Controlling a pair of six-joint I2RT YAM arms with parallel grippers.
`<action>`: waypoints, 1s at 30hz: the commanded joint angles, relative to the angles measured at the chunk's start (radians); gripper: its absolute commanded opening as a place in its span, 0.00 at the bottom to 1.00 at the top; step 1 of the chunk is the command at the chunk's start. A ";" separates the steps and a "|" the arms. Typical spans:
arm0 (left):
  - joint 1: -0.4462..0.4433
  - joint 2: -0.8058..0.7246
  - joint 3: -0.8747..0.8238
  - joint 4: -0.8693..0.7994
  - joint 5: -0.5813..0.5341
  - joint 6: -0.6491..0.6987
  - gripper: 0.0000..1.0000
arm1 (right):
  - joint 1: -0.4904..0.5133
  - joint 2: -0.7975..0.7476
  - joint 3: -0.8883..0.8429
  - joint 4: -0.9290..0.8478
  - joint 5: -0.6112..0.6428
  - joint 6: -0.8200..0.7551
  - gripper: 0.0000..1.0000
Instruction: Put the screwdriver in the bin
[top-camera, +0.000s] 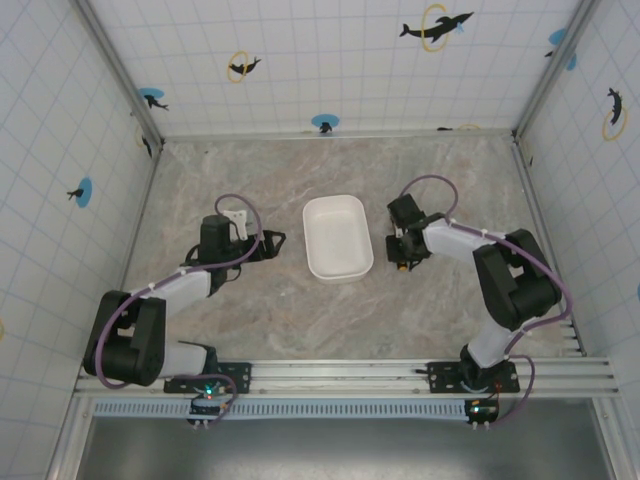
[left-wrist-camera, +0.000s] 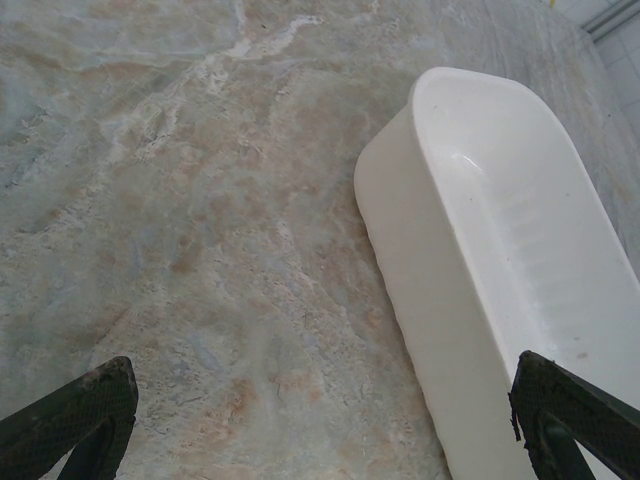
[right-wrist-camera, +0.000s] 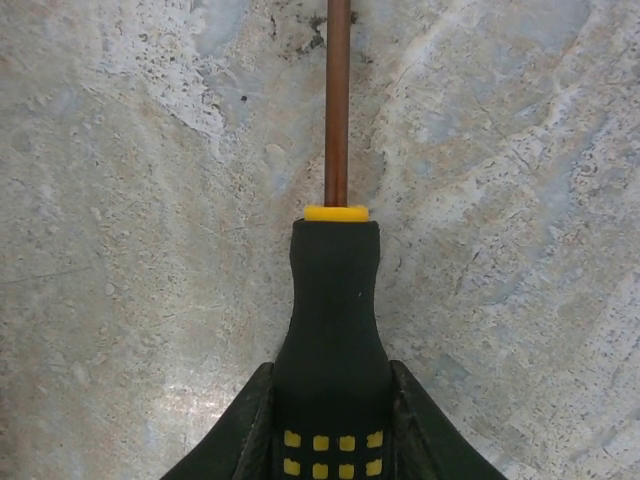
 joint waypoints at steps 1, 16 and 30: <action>-0.008 0.002 0.028 -0.011 -0.005 0.010 0.98 | -0.031 -0.016 0.044 -0.014 -0.078 0.019 0.05; -0.010 -0.010 0.065 -0.029 -0.011 0.027 0.98 | 0.049 -0.317 0.220 0.318 -0.027 0.175 0.00; -0.010 -0.018 0.081 -0.079 -0.055 0.044 0.98 | 0.360 -0.130 0.279 0.099 0.150 0.293 0.00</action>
